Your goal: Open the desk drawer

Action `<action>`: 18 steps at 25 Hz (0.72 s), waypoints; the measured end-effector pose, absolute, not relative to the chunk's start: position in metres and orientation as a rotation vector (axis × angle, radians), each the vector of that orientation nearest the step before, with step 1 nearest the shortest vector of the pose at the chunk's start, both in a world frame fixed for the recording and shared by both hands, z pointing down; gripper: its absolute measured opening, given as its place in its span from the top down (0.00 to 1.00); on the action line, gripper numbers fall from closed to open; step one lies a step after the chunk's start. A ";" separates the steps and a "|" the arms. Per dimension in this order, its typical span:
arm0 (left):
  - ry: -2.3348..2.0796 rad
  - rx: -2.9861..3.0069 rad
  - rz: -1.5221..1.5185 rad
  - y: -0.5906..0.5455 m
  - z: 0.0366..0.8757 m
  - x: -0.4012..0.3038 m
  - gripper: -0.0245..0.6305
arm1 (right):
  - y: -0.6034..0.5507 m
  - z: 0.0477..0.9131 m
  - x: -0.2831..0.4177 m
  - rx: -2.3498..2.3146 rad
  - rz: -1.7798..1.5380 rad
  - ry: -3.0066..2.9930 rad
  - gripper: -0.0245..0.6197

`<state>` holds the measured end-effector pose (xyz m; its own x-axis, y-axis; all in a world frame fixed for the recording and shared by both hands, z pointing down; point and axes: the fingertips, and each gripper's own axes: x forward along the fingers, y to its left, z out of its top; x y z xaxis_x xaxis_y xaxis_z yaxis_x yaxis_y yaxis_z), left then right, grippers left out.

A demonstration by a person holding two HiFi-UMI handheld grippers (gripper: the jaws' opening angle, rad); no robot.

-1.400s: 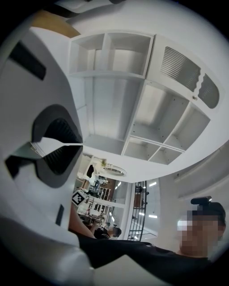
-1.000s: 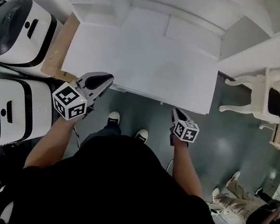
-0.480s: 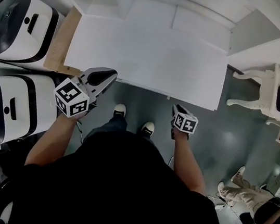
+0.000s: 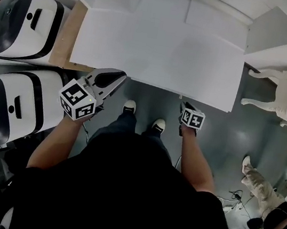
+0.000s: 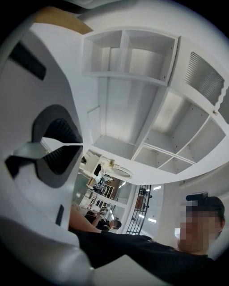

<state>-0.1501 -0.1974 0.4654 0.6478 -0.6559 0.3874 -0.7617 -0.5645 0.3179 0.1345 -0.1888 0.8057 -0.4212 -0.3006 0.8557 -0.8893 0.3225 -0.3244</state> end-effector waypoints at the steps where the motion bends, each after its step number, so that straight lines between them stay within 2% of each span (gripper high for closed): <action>1: -1.108 2.405 0.316 -0.197 0.467 -0.152 0.93 | -0.188 0.810 0.133 1.050 1.082 -1.890 0.81; 18: -1.082 2.342 0.366 -0.197 0.495 -0.167 0.93 | -0.198 0.859 0.120 1.052 1.119 -1.815 0.77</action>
<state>-0.1673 -0.1970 0.4951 0.6423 -0.6226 0.4470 -0.7661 -0.5388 0.3505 0.1204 -0.1976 0.8592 -0.3851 -0.2564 0.8866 -0.9072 0.2816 -0.3126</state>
